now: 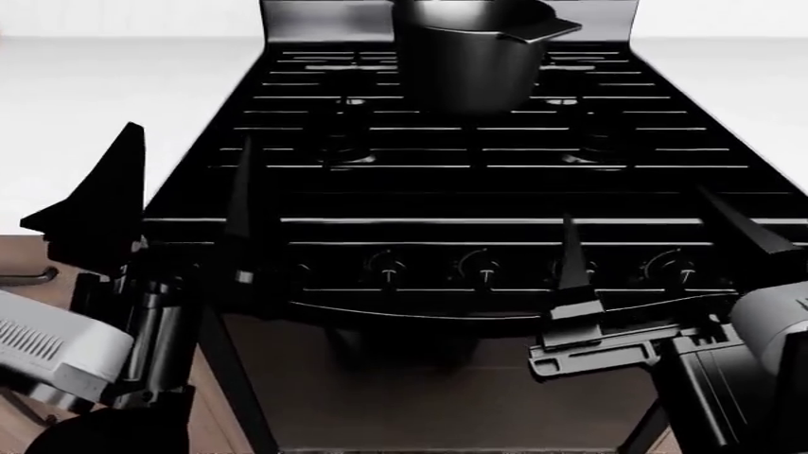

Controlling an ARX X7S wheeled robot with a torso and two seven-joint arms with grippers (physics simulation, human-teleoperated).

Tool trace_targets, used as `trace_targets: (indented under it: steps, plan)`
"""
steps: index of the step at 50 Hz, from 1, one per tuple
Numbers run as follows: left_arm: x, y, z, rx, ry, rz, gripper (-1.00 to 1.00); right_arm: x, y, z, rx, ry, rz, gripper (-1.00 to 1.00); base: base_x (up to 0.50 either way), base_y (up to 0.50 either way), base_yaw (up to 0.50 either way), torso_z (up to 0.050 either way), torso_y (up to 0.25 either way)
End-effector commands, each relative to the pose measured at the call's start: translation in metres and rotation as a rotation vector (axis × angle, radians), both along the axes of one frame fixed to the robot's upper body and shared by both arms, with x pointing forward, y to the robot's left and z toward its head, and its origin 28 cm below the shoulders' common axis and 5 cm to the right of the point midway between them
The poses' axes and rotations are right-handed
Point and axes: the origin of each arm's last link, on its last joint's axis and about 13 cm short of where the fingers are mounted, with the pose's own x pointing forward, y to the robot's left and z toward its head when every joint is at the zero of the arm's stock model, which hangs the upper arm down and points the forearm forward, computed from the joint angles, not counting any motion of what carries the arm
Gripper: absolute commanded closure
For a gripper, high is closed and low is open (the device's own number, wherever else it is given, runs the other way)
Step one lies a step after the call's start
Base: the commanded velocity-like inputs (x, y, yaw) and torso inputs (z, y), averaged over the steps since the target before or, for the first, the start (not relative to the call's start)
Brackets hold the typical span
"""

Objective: Frozen meat rests on a plate on the counter. Retrieve the meat and place it in a pot on a burner. Then turn the burner on.

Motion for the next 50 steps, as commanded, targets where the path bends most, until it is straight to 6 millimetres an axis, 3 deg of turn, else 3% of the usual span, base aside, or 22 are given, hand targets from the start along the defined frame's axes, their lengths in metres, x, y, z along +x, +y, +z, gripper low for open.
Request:
trace_targets:
  steps: [1, 23, 50]
  plan:
    - [0.0, 0.0, -0.004, 0.003, 0.005, -0.011, -1.0, -0.005, -0.006, -0.002, 0.032, 0.02, -0.055, -1.0, 0.0, 0.0, 0.0, -0.05, 0.0]
    - [0.01, 0.001, -0.002, -0.028, 0.011, 0.088, -1.0, -0.008, -0.017, -0.009, 0.123, 0.09, -0.093, -1.0, 0.0, 0.0, 0.0, -0.05, 0.0]
    - [0.013, 0.003, -0.006, -0.03, -0.021, 0.091, -1.0, 0.002, -0.013, -0.009, 0.097, 0.109, -0.078, -1.0, 0.0, 0.0, 0.0, -0.05, 0.0]
